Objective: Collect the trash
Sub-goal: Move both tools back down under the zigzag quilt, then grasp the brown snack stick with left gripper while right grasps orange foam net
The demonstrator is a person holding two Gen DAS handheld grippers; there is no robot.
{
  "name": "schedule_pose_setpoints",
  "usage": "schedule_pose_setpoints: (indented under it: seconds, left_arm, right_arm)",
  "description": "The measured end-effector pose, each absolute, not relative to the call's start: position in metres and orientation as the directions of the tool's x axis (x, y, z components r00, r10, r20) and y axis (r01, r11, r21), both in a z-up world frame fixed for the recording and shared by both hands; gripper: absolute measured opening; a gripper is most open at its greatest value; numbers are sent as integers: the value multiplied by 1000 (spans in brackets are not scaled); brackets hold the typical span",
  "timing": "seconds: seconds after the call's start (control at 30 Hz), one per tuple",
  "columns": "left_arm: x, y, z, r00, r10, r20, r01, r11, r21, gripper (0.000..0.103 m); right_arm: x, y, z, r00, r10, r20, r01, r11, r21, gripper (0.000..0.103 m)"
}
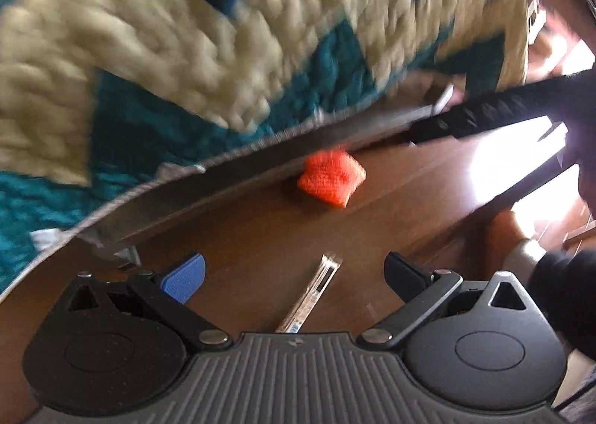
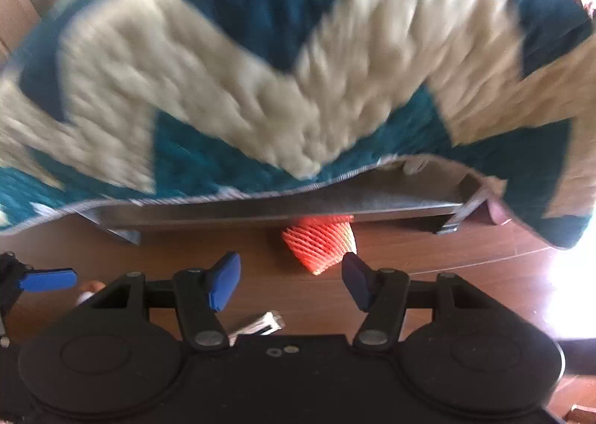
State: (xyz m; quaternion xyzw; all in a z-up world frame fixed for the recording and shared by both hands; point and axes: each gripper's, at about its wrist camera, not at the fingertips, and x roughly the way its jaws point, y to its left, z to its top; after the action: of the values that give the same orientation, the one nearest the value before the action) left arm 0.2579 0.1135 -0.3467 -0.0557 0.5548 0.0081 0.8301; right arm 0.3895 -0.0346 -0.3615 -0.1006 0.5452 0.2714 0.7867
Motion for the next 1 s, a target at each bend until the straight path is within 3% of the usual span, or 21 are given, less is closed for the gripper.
schedule_pose_setpoints:
  seconds: [0.33,0.6,0.73,0.83,0.93,1.0]
  left_arm:
    - [287,105,-475,237,-101,-966,-18,994,-108,103]
    - [285,95,-546,182,-114,-977,29,994,-110,102]
    - [283,92,-565,168,-121,-978,54,992,-114,95]
    - [281,90,-574,165,-109,-980,76,992,-98,79]
    - [278,86,-574,196,-97,-976,97,992,-79,78]
    - [276,81,-572,212,-84,-974,124,991,-58,65]
  right_arm:
    - [422,-6,-476,240,252,-937,-611,789,56,60]
    - [423,13,-542,276,219,-936,-678,734,-28,60]
    - [424,19,-560,293,221,-930,-684,728,-43,60]
    - [424,21,-565,309,229,-923,-683,729,-48,62]
    - [423,22,-566,318,225,-921,-676,735,-54,60]
    - [418,23,-567,327,209,-921,-677,732,-75,57]
